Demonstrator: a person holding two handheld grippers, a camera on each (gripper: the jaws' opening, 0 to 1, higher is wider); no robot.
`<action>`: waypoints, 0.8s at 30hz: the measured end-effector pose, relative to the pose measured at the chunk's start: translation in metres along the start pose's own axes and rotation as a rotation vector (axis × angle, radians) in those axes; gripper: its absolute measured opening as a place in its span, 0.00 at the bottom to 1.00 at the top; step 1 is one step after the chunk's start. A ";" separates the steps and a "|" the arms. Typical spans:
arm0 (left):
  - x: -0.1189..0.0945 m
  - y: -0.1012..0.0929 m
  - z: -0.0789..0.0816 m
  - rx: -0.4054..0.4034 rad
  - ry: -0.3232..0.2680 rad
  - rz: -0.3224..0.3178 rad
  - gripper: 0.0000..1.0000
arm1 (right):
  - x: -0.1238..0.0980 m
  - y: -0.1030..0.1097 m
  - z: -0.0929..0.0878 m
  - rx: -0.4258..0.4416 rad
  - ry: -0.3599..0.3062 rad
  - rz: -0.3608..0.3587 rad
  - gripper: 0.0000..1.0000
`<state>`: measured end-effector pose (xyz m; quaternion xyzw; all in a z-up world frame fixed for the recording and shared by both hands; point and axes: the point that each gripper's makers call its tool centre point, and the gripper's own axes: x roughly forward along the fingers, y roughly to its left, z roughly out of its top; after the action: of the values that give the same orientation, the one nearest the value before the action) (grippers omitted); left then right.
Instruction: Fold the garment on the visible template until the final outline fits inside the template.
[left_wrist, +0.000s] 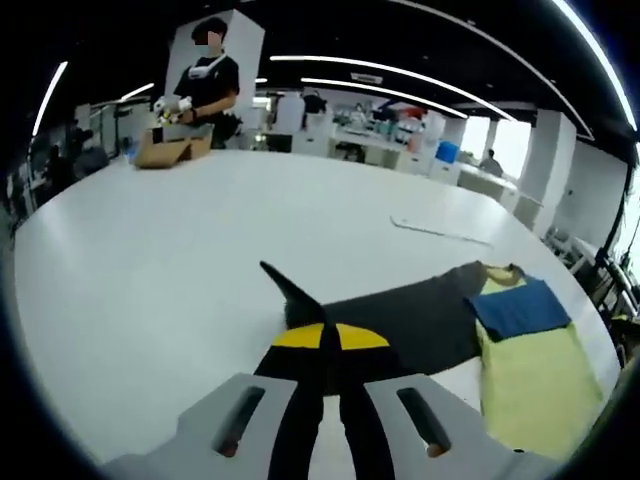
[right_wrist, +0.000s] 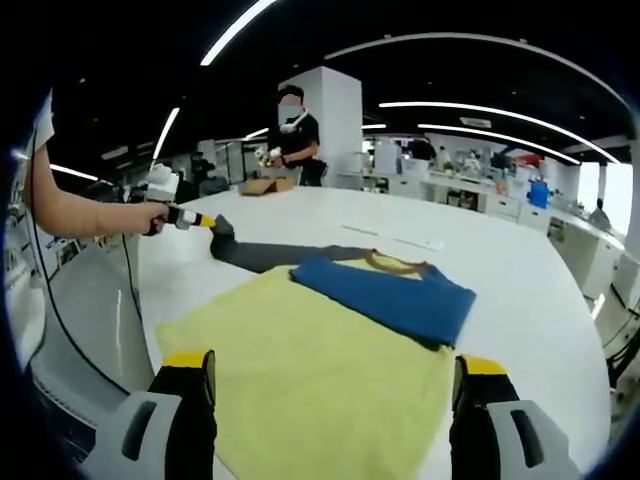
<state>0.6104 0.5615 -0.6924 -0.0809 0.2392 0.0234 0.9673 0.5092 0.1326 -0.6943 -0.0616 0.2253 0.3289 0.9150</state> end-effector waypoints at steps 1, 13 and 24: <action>0.001 -0.003 0.002 -0.003 -0.006 -0.006 0.00 | 0.000 0.000 0.000 0.001 0.000 0.001 0.98; 0.013 -0.054 0.018 -0.041 -0.032 -0.104 0.00 | 0.002 0.003 -0.003 -0.003 0.008 0.013 0.98; 0.026 -0.107 0.025 -0.067 -0.035 -0.202 0.00 | 0.004 0.007 -0.005 0.003 0.010 0.019 0.98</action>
<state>0.6540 0.4605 -0.6671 -0.1366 0.2121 -0.0650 0.9655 0.5059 0.1386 -0.7002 -0.0597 0.2311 0.3368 0.9108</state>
